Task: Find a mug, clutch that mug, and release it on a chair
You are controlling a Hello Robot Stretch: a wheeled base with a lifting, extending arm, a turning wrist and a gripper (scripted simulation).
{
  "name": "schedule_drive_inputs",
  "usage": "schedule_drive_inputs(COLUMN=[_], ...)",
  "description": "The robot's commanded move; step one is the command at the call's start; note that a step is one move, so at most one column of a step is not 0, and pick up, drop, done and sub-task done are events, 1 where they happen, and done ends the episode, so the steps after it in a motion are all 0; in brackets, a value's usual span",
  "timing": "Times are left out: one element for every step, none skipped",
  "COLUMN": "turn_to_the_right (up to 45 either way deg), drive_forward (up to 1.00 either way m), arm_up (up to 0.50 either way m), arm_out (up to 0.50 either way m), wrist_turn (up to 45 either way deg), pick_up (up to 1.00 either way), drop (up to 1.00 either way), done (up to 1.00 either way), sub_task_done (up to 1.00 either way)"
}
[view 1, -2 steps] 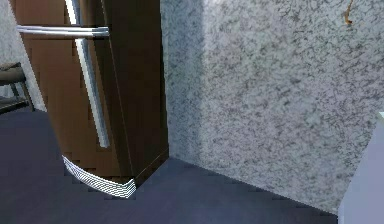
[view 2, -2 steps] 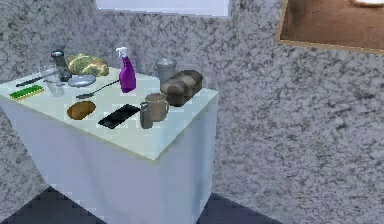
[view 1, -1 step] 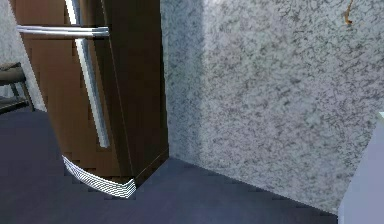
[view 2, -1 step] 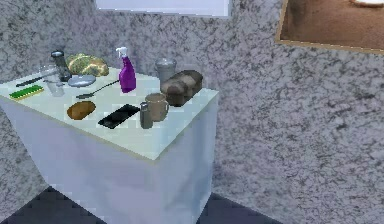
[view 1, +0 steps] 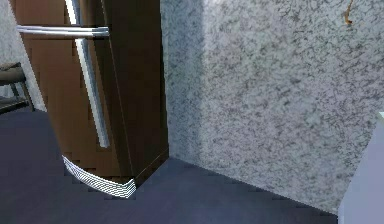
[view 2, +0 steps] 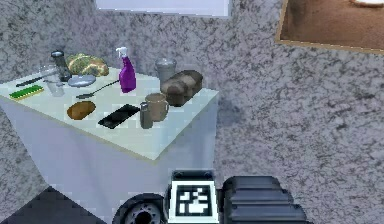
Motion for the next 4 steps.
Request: schedule_drive_inputs(turn_to_the_right=[0.0, 0.0, 0.0, 0.0], drive_forward=[0.0, 0.0, 0.0, 0.0], arm_up=[0.0, 0.0, 0.0, 0.0], arm_out=[0.46, 0.0, 0.0, 0.0], wrist_turn=[0.0, 45.0, 45.0, 45.0], pick_up=[0.0, 0.0, 0.0, 0.0], drop=[0.0, 0.0, 0.0, 0.0], done=[0.0, 0.0, 0.0, 0.0], sub_task_done=[0.0, 0.0, 0.0, 0.0])
